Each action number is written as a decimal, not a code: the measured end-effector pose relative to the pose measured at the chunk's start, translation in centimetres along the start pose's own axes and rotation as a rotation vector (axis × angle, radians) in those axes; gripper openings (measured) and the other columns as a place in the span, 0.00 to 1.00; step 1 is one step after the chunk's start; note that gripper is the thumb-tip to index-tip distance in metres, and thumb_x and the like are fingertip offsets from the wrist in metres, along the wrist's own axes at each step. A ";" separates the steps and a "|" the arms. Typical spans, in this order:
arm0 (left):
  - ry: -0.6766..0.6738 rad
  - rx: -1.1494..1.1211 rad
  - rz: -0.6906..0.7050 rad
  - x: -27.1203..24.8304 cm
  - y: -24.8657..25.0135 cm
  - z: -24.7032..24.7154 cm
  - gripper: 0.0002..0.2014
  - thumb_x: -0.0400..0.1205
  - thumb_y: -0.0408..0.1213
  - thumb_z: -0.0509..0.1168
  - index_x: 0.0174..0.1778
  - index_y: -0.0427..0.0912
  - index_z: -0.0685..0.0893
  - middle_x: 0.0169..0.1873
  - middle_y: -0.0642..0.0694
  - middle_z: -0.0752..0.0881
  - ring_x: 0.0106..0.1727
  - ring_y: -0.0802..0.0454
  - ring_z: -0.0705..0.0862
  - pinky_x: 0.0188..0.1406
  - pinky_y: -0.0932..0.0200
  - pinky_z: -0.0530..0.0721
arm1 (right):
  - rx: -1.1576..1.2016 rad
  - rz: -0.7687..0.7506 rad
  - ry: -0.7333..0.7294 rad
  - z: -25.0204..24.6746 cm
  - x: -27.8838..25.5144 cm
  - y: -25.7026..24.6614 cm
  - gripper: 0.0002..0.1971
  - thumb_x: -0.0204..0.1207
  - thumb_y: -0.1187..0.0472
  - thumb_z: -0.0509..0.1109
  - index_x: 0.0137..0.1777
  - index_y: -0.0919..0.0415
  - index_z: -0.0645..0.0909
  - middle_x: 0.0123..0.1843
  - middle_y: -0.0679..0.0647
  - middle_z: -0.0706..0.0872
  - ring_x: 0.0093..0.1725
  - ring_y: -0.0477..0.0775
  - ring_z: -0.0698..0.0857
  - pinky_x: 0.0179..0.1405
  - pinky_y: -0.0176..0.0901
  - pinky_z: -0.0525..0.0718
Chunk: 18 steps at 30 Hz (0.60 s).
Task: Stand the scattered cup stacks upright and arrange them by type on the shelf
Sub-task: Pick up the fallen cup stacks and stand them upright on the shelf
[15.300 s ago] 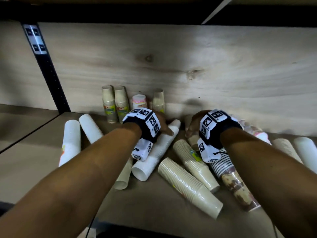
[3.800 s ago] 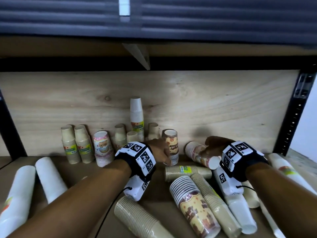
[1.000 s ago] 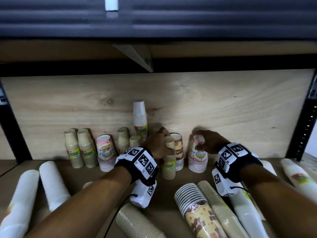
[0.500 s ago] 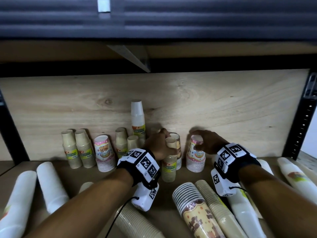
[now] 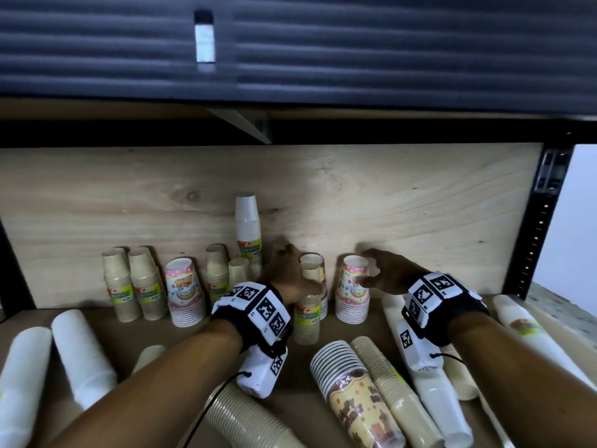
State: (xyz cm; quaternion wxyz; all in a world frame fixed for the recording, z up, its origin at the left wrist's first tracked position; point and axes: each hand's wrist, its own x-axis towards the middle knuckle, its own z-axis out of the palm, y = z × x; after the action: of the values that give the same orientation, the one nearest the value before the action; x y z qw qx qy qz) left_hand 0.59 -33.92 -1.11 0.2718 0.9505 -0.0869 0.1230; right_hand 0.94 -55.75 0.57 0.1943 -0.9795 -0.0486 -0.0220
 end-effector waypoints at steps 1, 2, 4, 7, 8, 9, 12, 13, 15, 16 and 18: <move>0.022 0.014 0.002 -0.3 0.3 -0.3 0.41 0.63 0.56 0.79 0.67 0.44 0.69 0.63 0.45 0.77 0.62 0.45 0.80 0.51 0.58 0.79 | -0.019 0.037 -0.008 -0.2 -0.5 0.0 0.35 0.76 0.53 0.74 0.80 0.58 0.65 0.78 0.58 0.73 0.75 0.57 0.74 0.74 0.48 0.73; 0.047 0.037 0.004 -0.8 0.6 -0.6 0.41 0.64 0.56 0.79 0.67 0.45 0.67 0.63 0.44 0.75 0.62 0.44 0.79 0.53 0.56 0.80 | -0.031 0.071 -0.017 -0.3 -1.0 0.1 0.35 0.76 0.51 0.73 0.80 0.58 0.64 0.78 0.59 0.73 0.76 0.57 0.74 0.74 0.47 0.72; 0.099 0.080 0.019 -1.6 1.4 -1.5 0.39 0.64 0.56 0.77 0.65 0.47 0.66 0.61 0.44 0.72 0.61 0.42 0.78 0.56 0.49 0.83 | -0.054 0.117 -0.037 -0.4 -1.7 0.5 0.35 0.76 0.48 0.72 0.79 0.57 0.65 0.77 0.58 0.74 0.74 0.56 0.75 0.72 0.46 0.73; 0.068 0.162 0.054 -3.1 2.2 -2.2 0.34 0.67 0.58 0.74 0.63 0.47 0.68 0.62 0.43 0.73 0.64 0.42 0.75 0.61 0.44 0.81 | -0.038 0.178 -0.074 -0.5 -3.2 0.8 0.30 0.73 0.45 0.74 0.73 0.54 0.71 0.61 0.52 0.83 0.59 0.52 0.82 0.60 0.42 0.79; 0.016 0.207 0.069 -3.7 2.4 -2.2 0.34 0.69 0.60 0.72 0.64 0.46 0.70 0.64 0.43 0.73 0.67 0.43 0.74 0.64 0.45 0.78 | -0.021 0.191 -0.083 -0.4 -3.7 0.8 0.29 0.73 0.45 0.75 0.70 0.55 0.74 0.51 0.50 0.83 0.49 0.50 0.84 0.51 0.39 0.80; -0.047 0.242 0.085 -4.2 2.6 -2.1 0.33 0.71 0.62 0.69 0.64 0.46 0.71 0.66 0.43 0.73 0.69 0.43 0.73 0.67 0.46 0.76 | -0.021 0.191 -0.095 -0.4 -4.4 0.6 0.26 0.73 0.46 0.74 0.67 0.58 0.77 0.43 0.48 0.81 0.39 0.48 0.83 0.42 0.38 0.80; -0.183 0.239 0.116 -6.1 2.9 -1.0 0.27 0.71 0.63 0.68 0.55 0.45 0.79 0.62 0.46 0.81 0.63 0.46 0.79 0.62 0.51 0.79 | -0.049 0.175 -0.172 0.2 -6.8 0.0 0.20 0.77 0.51 0.72 0.59 0.68 0.82 0.38 0.55 0.82 0.35 0.55 0.82 0.38 0.40 0.80; -0.208 0.233 0.111 -6.6 2.8 -0.6 0.26 0.70 0.65 0.69 0.51 0.46 0.80 0.57 0.47 0.84 0.57 0.47 0.82 0.55 0.52 0.82 | -0.036 0.189 -0.200 0.5 -7.4 0.1 0.18 0.77 0.52 0.72 0.57 0.68 0.83 0.39 0.57 0.83 0.37 0.57 0.82 0.39 0.41 0.81; -0.282 0.280 0.095 -7.7 2.9 0.3 0.28 0.68 0.69 0.67 0.46 0.46 0.81 0.51 0.46 0.86 0.49 0.48 0.84 0.41 0.57 0.80 | 0.021 0.218 -0.241 1.0 -8.8 0.3 0.14 0.77 0.54 0.73 0.54 0.66 0.82 0.39 0.56 0.83 0.34 0.56 0.82 0.34 0.39 0.81; -0.320 0.315 0.084 -8.1 2.9 0.7 0.31 0.68 0.71 0.65 0.48 0.45 0.82 0.52 0.45 0.87 0.50 0.47 0.84 0.39 0.58 0.78 | 0.037 0.236 -0.266 1.3 -9.5 0.3 0.15 0.77 0.54 0.73 0.53 0.66 0.82 0.39 0.57 0.83 0.30 0.54 0.81 0.30 0.37 0.80; -0.360 0.350 0.042 -9.1 2.9 1.4 0.39 0.68 0.73 0.63 0.61 0.42 0.80 0.60 0.44 0.84 0.58 0.46 0.83 0.46 0.57 0.79 | 0.016 0.264 -0.286 1.7 -10.5 0.7 0.18 0.76 0.51 0.73 0.54 0.68 0.83 0.39 0.57 0.86 0.26 0.51 0.80 0.29 0.37 0.80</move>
State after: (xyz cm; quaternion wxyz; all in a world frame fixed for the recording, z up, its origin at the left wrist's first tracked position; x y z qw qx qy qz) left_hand -8.48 -36.16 -3.37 0.0805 0.9877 -0.1309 -0.0295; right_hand -9.39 -56.67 -1.89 0.1945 -0.9689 0.0531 0.1436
